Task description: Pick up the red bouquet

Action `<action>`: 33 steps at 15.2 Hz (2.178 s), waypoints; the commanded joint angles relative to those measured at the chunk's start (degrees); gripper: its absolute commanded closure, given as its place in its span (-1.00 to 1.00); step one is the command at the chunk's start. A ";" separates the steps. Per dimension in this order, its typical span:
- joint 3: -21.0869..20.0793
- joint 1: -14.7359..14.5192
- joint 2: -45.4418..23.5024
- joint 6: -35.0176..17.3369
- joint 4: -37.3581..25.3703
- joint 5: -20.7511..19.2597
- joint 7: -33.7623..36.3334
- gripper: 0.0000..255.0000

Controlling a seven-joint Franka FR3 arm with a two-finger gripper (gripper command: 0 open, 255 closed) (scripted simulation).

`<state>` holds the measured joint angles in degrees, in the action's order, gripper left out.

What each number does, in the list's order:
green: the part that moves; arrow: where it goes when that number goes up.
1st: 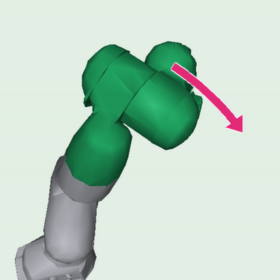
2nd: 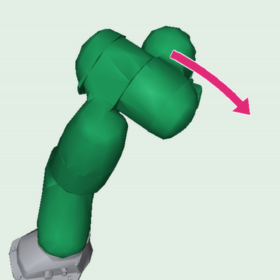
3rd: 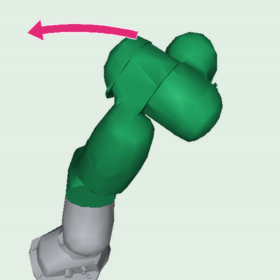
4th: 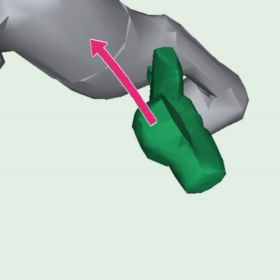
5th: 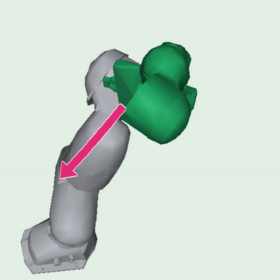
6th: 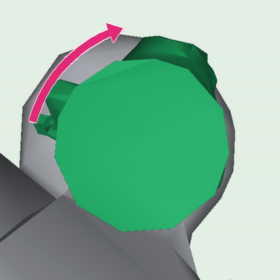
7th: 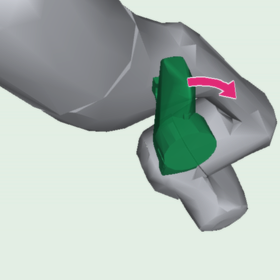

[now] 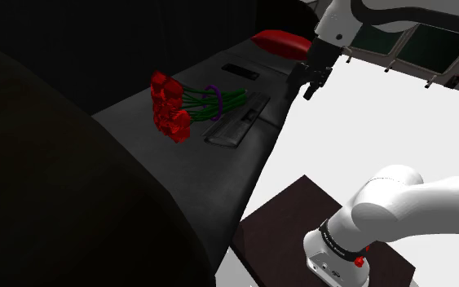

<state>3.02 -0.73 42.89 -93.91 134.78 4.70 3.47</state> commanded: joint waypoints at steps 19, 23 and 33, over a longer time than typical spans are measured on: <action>-15.98 -5.37 -46.70 16.04 -49.99 -2.22 25.59 -1.00; -16.21 -5.87 -48.40 14.76 -49.77 -2.57 26.42 -1.00; -16.15 -5.77 -47.56 10.95 -45.13 -2.43 26.11 1.00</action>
<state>-13.13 -6.49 -4.68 -82.94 89.58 2.26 29.58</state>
